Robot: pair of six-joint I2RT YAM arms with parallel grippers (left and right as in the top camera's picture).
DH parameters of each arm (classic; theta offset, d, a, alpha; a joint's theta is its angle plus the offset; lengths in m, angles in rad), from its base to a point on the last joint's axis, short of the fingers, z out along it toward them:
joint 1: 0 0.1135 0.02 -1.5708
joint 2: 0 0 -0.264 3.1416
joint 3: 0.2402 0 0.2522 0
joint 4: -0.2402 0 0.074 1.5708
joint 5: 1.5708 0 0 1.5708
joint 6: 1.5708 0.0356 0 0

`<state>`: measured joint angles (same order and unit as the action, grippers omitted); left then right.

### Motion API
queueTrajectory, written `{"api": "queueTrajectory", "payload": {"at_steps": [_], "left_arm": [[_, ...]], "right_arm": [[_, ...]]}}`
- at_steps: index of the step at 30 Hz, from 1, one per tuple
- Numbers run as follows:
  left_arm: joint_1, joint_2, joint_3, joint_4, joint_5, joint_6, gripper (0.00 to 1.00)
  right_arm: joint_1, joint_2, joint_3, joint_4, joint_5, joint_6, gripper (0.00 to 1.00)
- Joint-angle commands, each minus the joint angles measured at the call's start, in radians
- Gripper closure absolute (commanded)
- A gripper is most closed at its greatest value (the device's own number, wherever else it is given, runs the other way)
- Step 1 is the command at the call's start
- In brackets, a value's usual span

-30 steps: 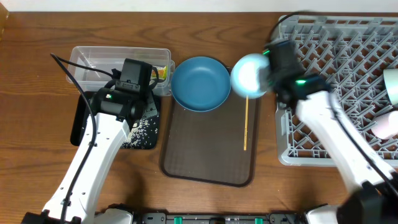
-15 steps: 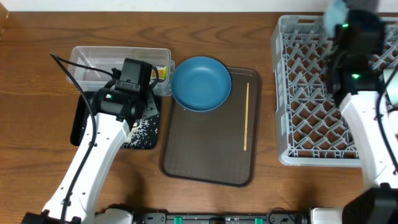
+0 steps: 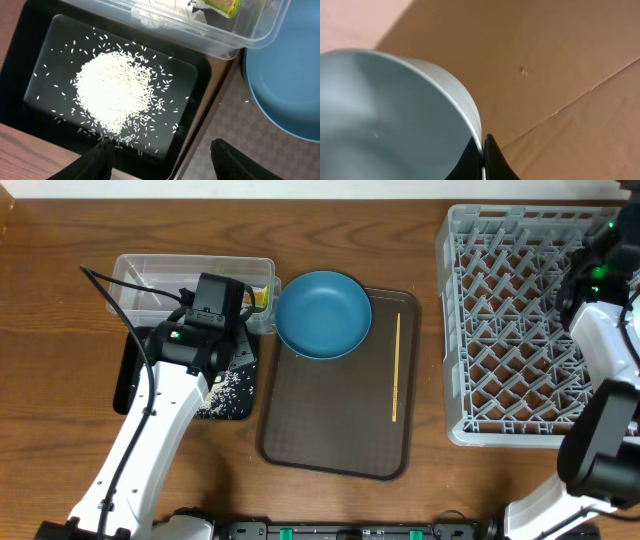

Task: Sort waste into correct bins and load items into the dishwasher rack
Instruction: 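Carry the light blue bowl right and lower it into the dish rack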

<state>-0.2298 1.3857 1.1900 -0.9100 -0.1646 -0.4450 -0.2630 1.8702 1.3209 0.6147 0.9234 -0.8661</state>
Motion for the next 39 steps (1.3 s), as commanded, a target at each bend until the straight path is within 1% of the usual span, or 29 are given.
{"api": "queueTrajectory", "payload": {"at_steps": [1, 6, 14, 19, 27, 31, 35, 36, 37, 39], "left_arm": [[0.005, -0.005, 0.009, -0.001, -0.019, -0.006, 0.35], [0.005, -0.005, 0.009, -0.001, -0.019, -0.006, 0.35], [0.005, -0.005, 0.009, -0.001, -0.019, -0.006, 0.36], [0.005, -0.005, 0.009, -0.001, -0.019, -0.006, 0.35], [0.005, -0.005, 0.009, -0.001, -0.019, -0.006, 0.36], [0.005, -0.005, 0.009, -0.001, -0.019, -0.006, 0.35], [0.005, -0.005, 0.009, 0.0, -0.019, -0.006, 0.35], [0.005, -0.005, 0.009, 0.0, -0.019, -0.006, 0.35], [0.005, -0.005, 0.009, 0.0, -0.019, -0.006, 0.36], [0.005, -0.005, 0.009, 0.003, -0.019, -0.006, 0.35]], "right_arm": [[-0.03, 0.055, 0.029, 0.011, 0.031, -0.039, 0.99], [-0.047, 0.14, 0.081, 0.013, 0.03, -0.021, 0.99], [-0.055, 0.249, 0.161, 0.014, -0.026, 0.077, 0.99], [-0.05, 0.308, 0.164, 0.012, -0.101, 0.096, 0.99], [-0.05, 0.358, 0.164, -0.002, -0.109, 0.156, 0.99], [-0.05, 0.358, 0.164, -0.037, -0.107, 0.18, 0.99], [-0.03, 0.358, 0.164, -0.143, -0.101, 0.182, 0.99], [-0.021, 0.358, 0.164, -0.183, -0.101, 0.182, 0.97], [-0.01, 0.358, 0.164, -0.22, -0.101, 0.182, 0.94], [0.019, 0.358, 0.164, -0.301, -0.088, 0.198, 0.78]]}}
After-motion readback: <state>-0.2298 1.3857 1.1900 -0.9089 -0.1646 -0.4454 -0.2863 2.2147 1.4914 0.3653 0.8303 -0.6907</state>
